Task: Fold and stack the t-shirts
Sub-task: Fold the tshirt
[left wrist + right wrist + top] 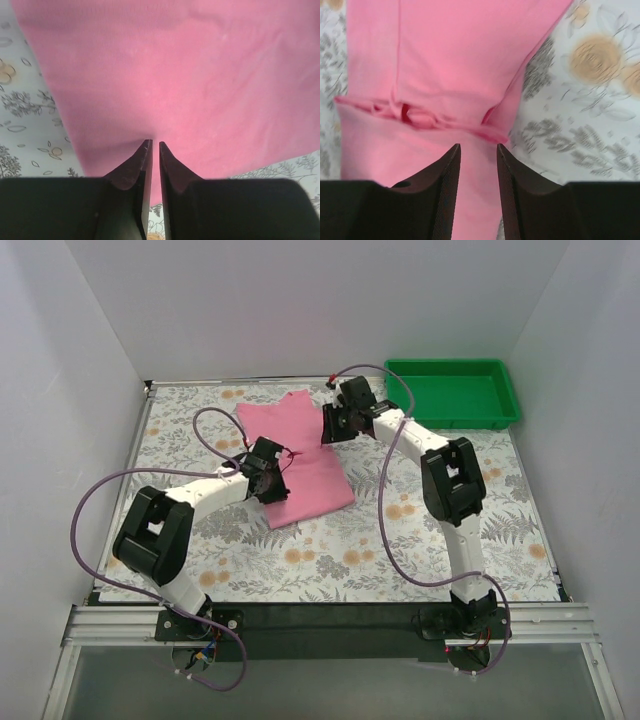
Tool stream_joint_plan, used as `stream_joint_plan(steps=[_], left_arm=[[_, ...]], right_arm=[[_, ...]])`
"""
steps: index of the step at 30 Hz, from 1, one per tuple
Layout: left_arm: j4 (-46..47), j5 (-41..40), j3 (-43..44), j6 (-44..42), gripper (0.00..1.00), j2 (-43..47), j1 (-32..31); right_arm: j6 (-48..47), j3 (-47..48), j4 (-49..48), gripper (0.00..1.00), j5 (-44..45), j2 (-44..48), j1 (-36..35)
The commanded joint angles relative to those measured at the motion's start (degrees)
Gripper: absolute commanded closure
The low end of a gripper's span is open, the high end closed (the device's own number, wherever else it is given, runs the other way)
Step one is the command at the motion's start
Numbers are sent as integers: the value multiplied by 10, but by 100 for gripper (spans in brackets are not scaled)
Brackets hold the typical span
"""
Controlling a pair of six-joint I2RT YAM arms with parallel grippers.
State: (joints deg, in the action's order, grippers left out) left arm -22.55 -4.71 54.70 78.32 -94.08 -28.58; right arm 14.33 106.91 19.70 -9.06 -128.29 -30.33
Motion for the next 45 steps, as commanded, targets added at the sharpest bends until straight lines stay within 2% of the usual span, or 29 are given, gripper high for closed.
stream_joint_plan(steps=[1, 5, 13, 18, 23, 28, 30, 31, 33, 34, 35, 38, 40, 45], left_arm=[[-2, -28, 40, -2, 86, 14, 11], [0, -21, 42, -4, 86, 3, 20], [1, -8, -2, 2, 87, -22, 20], [1, -14, -20, -3, 87, -19, 21], [-11, -23, -23, -5, 84, 22, 20], [-39, -5, -42, 14, 64, 140, 20], [-35, 14, -57, 29, 61, 167, 20], [-29, 38, -76, 45, 62, 187, 19], [-8, 71, -100, 57, 71, 193, 19], [-1, 86, -122, 71, 75, 189, 19], [6, 89, -131, 76, 86, 183, 19], [29, 97, -164, 89, 99, 165, 19], [41, 101, -173, 90, 100, 153, 19], [30, 80, -183, 109, 100, 116, 20]], right_arm=[[-10, -82, -2, 64, -89, 81, -9], [2, -191, -10, 66, -140, 144, -8], [15, -376, -35, 66, -156, 219, -9], [60, -508, -84, 67, -178, 271, -15], [76, -541, -111, 67, -180, 316, -37], [83, -511, -164, 67, -219, 353, -37], [101, -500, -192, 70, -277, 345, -37], [108, -496, -237, 72, -313, 330, -39], [130, -482, -275, 81, -342, 310, -43], [133, -472, -287, 82, -351, 285, -51], [129, -450, -288, 83, -352, 271, -55], [141, -427, -319, 92, -371, 221, -74], [143, -408, -340, 99, -383, 186, -90], [142, -377, -361, 99, -404, 112, -111]])
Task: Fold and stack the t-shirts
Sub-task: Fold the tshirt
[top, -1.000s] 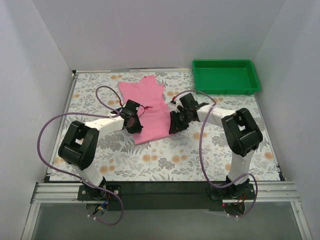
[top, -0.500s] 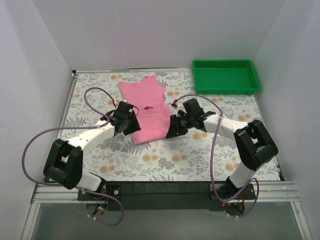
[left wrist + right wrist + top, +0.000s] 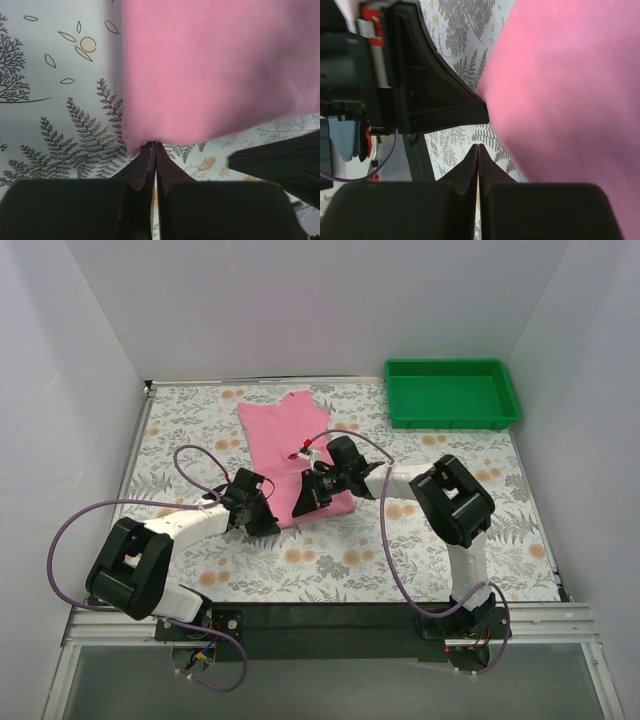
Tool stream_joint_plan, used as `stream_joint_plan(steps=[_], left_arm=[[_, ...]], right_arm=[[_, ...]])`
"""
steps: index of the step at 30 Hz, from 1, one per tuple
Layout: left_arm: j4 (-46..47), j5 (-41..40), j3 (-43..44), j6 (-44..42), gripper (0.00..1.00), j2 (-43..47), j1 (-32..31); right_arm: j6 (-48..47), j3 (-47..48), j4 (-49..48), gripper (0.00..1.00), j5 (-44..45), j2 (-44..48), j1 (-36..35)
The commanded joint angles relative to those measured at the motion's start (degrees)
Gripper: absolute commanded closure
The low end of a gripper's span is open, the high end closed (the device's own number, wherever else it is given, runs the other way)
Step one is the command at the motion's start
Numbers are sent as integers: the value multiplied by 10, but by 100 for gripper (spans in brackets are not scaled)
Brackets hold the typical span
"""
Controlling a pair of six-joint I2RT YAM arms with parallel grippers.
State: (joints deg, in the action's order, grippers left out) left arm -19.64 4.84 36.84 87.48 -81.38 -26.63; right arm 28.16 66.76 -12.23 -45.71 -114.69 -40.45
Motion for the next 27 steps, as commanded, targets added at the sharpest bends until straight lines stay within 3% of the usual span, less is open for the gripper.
stream_joint_plan(steps=[1, 9, 18, 24, 27], left_arm=[[-9, -23, -4, 22, 100, -15, 2], [-58, -41, -19, 44, 100, -26, 12], [-67, -52, -25, 44, 100, -8, 26], [-78, -49, 0, 39, 100, 31, 26], [-96, -49, 38, 38, 91, 53, 26]], right_arm=[[2, 22, -46, 99, -38, -42, -8], [-27, -46, -54, 99, -46, -54, 57], [-65, -147, -52, 99, -90, 10, 162], [-66, -154, -38, 99, -82, 71, 195], [-65, -136, -25, 99, -45, 98, 195]])
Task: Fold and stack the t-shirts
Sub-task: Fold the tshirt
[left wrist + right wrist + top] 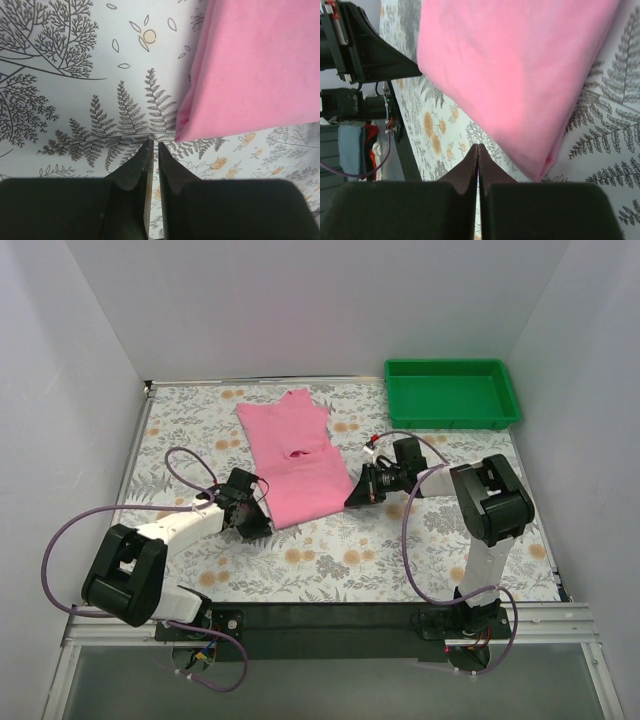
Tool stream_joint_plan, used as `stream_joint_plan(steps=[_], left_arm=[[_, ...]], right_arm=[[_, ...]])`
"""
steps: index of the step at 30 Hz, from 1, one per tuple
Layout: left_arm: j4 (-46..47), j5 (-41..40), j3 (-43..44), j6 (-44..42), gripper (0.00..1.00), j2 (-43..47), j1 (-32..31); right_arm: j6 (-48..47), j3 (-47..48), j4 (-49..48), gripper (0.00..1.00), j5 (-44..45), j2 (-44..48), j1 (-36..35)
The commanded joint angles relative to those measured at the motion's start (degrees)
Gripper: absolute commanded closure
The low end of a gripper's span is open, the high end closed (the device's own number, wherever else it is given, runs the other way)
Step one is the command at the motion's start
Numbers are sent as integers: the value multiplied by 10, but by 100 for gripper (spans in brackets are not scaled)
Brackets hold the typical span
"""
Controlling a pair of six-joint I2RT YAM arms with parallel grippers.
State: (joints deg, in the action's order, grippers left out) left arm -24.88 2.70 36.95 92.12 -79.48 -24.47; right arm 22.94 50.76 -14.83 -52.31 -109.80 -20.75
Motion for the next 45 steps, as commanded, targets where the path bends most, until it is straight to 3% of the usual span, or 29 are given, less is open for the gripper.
stream_joint_plan(steps=[1, 5, 12, 21, 25, 31, 40, 42, 43, 45], left_arm=[[-50, -30, 48, -9, 88, 43, 5], [-63, -47, 95, -11, 83, 36, 5], [-37, -68, 130, -22, 67, -23, 5], [-12, -82, 212, -75, 66, -143, 3], [-18, -78, 201, -79, 66, -165, 0], [-46, -61, 137, -70, 67, -144, -2], [-133, -76, 73, -61, 64, -17, -3], [-169, -95, 89, -53, 58, 15, -4], [-195, -102, 95, -49, 43, 25, -3], [-218, -116, 111, -38, 30, 46, -4]], right_arm=[[-11, 42, 5, 99, 38, 60, -2], [-14, 105, 39, 96, 76, 52, -2], [-76, 189, 227, 83, 199, 24, -9], [-135, 227, 321, 83, 318, -1, -52], [-149, 226, 377, 83, 357, -12, -76], [-137, 174, 431, 83, 397, 16, -138], [-74, 91, 489, 84, 416, 88, -206], [-68, 106, 504, 84, 431, 114, -206], [-62, 114, 510, 83, 451, 124, -206], [-50, 130, 529, 80, 471, 150, -206]])
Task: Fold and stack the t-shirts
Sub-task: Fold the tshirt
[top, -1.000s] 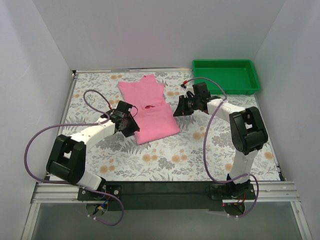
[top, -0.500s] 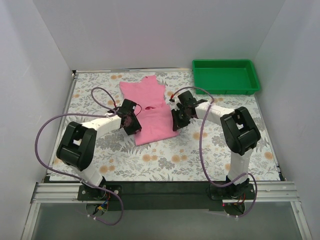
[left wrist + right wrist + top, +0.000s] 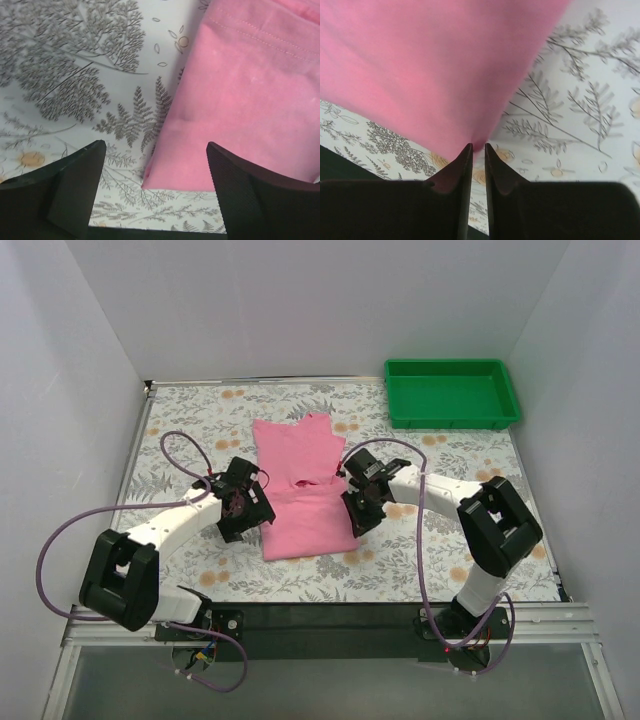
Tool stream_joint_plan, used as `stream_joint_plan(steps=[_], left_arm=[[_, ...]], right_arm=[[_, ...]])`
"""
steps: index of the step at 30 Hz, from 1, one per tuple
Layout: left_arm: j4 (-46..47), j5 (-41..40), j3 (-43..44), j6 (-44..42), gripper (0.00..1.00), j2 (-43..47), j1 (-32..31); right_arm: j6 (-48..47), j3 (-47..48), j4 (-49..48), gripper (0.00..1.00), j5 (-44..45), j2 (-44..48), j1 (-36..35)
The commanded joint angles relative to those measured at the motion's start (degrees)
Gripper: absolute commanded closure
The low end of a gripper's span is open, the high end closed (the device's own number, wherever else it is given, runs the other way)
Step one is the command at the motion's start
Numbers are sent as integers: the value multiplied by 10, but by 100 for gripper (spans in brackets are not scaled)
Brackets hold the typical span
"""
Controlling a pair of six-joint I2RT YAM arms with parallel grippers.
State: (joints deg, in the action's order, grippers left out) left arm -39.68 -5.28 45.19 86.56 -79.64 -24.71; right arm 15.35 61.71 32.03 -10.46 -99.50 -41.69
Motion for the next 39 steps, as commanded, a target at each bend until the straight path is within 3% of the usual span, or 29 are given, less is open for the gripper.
stream_joint_plan(steps=[1, 5, 7, 8, 13, 15, 17, 24, 29, 39], left_arm=[[-78, -38, 31, 20, 22, 53, -1], [-109, -19, 22, 29, 19, 69, -2], [-109, -3, 2, 37, 19, 83, -3], [-109, 3, -7, 40, 19, 88, -3], [-81, 26, -49, 52, 25, 106, -16], [-68, 33, -62, 64, 29, 108, -24], [-51, 40, -74, 76, 32, 108, -31], [-34, 22, -80, 103, 44, 94, -68], [-22, 0, -86, 99, 58, 77, -75], [-3, 1, -86, 93, 60, 41, -104]], right_arm=[[39, 32, 65, 79, 74, 57, 4], [85, 25, 90, 77, 148, 114, 5], [116, -8, 88, 65, 162, 137, 7], [125, -22, 82, 51, 156, 147, 11], [160, -91, 43, 55, 108, 192, 15], [170, -125, 9, 49, 77, 206, 15], [187, -142, -15, 34, 62, 213, 14], [213, -165, -50, 34, 95, 219, 3], [227, -158, -67, 40, 101, 201, -17], [252, -129, -81, 43, 137, 159, -59]])
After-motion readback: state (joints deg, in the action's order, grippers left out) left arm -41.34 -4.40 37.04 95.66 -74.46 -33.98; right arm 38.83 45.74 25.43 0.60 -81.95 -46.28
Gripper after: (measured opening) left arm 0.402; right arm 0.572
